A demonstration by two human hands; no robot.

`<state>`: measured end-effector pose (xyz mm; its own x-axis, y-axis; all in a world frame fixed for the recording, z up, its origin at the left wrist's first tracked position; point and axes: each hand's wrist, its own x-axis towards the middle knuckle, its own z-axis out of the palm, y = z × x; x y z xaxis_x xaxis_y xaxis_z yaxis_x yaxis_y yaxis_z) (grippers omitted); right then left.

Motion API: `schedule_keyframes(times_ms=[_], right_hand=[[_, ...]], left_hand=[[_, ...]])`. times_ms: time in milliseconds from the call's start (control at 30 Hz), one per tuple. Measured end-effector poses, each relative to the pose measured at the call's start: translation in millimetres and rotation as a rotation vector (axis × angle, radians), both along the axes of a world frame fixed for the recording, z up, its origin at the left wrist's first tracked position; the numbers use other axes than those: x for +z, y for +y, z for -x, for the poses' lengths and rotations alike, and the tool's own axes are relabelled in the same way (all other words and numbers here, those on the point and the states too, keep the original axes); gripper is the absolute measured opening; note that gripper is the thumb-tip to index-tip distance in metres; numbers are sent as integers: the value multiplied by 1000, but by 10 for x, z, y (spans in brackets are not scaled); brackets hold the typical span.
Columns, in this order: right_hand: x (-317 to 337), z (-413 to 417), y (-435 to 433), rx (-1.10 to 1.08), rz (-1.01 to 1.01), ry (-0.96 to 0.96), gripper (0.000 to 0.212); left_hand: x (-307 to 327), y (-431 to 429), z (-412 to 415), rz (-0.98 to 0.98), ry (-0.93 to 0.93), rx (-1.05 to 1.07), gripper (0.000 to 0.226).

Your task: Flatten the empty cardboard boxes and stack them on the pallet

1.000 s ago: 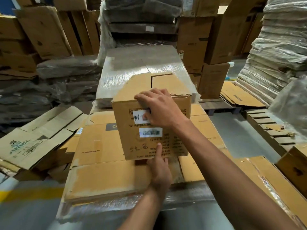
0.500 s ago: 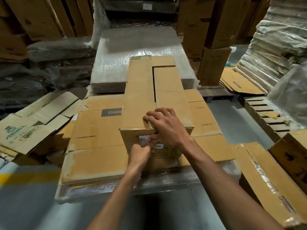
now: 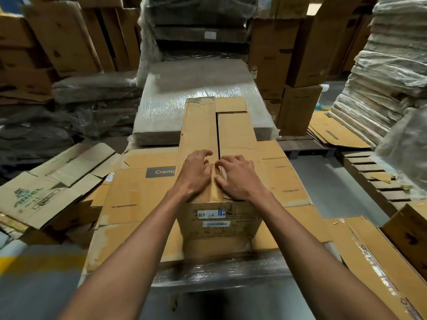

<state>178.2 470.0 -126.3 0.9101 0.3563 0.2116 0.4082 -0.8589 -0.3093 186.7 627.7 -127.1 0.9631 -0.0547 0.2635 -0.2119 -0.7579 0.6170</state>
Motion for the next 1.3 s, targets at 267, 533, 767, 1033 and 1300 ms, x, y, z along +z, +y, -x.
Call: schedule_keyframes(times_ms=[267,533,767,1033,1300], right_hand=[[180,-185,43,-29,239,72,52],[405,-303,61,-11,347,83,30],[384,-327,176,-59,239,53,19],[709,-473,8,-11,264,120,10],[1185,-626,-650,61,-32,355,15]], left_hand=[[-120,24,-38,-146,-6,-56,34],[39,40,-95,-212,207,-100,52],[164,-216,-129,-351,333,-47,39],[267,-223,-103,-58,384,69,24],[434,-307,471,-29,-103,177,47]])
